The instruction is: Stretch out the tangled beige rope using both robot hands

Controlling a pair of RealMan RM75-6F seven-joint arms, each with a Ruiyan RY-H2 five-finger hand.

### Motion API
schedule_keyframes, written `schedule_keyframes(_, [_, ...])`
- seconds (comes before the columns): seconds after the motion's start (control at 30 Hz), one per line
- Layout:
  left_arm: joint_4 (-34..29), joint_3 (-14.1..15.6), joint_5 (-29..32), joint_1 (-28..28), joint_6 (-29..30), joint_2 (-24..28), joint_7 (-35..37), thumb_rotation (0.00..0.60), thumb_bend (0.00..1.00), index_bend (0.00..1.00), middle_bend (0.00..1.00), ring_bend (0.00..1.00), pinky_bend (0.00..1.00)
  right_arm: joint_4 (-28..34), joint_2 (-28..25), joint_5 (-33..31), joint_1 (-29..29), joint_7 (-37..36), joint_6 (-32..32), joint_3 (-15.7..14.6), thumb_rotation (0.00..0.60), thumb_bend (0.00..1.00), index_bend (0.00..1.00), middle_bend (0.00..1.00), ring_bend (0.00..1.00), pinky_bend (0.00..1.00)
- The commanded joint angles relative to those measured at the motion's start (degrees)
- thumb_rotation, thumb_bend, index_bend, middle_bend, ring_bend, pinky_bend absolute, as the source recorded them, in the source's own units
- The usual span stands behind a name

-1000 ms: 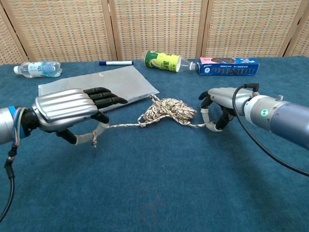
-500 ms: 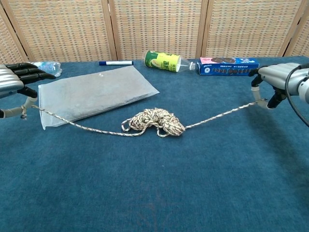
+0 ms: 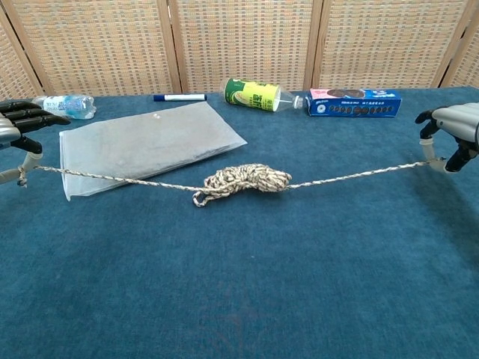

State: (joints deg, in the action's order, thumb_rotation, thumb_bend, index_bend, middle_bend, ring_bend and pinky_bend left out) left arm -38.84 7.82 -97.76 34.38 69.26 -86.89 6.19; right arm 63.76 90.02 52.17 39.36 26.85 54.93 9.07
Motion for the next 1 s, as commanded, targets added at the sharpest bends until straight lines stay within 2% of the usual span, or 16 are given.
schedule_keyframes(0.03, [-1.3, 0.1, 0.2, -0.3, 0.0, 0.6, 1.6, 0.600, 0.19, 0.23, 0.00, 0.00, 0.00, 1.6, -0.8, 0.9, -0.5, -0.8, 0.5, 0.2, 0.600, 0.19, 0.23, 0.03, 0.00, 0.00])
schedule_keyframes(0.07, [-2.2, 0.0, 0.3, -0.5, 0.1, 1.0, 2.3, 0.600, 0.06, 0.06, 0.00, 0.00, 0.00, 2.5, -1.2, 1.7, -0.7, -1.5, 1.0, 0.3, 0.600, 0.07, 0.08, 0.01, 0.00, 0.00])
schedule_keyframes(0.1, [-3.3, -0.2, 0.6, -0.7, 0.4, 1.6, 3.1, 0.600, 0.02, 0.01, 0.00, 0.00, 0.00, 3.5, -1.8, 2.8, -1.1, -2.6, 1.9, 0.5, 0.600, 0.03, 0.04, 0.00, 0.00, 0.00])
schedule_keyframes(0.13, [-4.0, -0.2, 0.7, -0.8, 0.6, 2.1, 3.4, 0.600, 0.00, 0.00, 0.00, 0.00, 0.00, 4.1, -2.2, 3.5, -1.3, -3.2, 2.3, 0.5, 0.600, 0.00, 0.01, 0.00, 0.00, 0.00])
schedule_keyframes(0.2, [-5.7, -0.6, 1.1, -1.1, 1.2, 3.0, 4.2, 0.600, 0.00, 0.00, 0.00, 0.00, 0.00, 5.4, -3.0, 5.0, -1.8, -4.6, 3.5, 0.6, 0.600, 0.00, 0.00, 0.00, 0.00, 0.00])
schedule_keyframes(0.27, [-11.7, -2.4, 3.6, -2.9, 3.9, 6.0, 8.0, 0.600, 0.00, 0.00, 0.00, 0.00, 0.00, 9.7, -6.0, 10.0, -4.1, -8.5, 8.4, 0.4, 0.600, 0.00, 0.00, 0.00, 0.00, 0.00])
schedule_keyframes(0.37, [-20.7, -4.6, 7.9, -5.9, 6.1, 10.7, 8.6, 0.600, 0.00, 0.00, 0.00, 0.00, 0.00, 13.9, -10.2, 18.1, -8.0, -13.2, 15.5, -2.2, 0.600, 0.00, 0.00, 0.00, 0.00, 0.00])
schedule_keyframes(0.47, [-30.3, -5.9, 12.0, -8.5, 6.2, 15.1, 7.7, 0.600, 0.00, 0.00, 0.00, 0.00, 0.00, 16.0, -12.8, 23.5, -11.2, -15.7, 20.8, -4.5, 0.600, 0.00, 0.00, 0.00, 0.00, 0.00])
schedule_keyframes(0.6, [-38.5, -6.6, 13.8, -13.5, 12.4, 18.1, 6.4, 0.600, 0.00, 0.00, 0.00, 0.00, 0.00, 18.4, -16.0, 29.6, -16.0, -17.8, 27.3, -8.1, 0.600, 0.00, 0.00, 0.00, 0.00, 0.00])
schedule_keyframes(0.77, [-43.5, -5.5, 13.7, -18.8, 17.8, 18.9, 0.7, 0.600, 0.00, 0.00, 0.00, 0.00, 0.00, 19.2, -17.1, 33.9, -20.4, -17.0, 33.1, -10.1, 0.600, 0.00, 0.00, 0.00, 0.00, 0.00])
schedule_keyframes(1.0, [-46.5, -4.2, 12.3, -22.8, 20.6, 19.1, -2.5, 0.600, 0.00, 0.00, 0.00, 0.00, 0.00, 20.1, -18.0, 36.3, -23.7, -15.1, 35.8, -11.1, 0.600, 0.00, 0.00, 0.00, 0.00, 0.00])
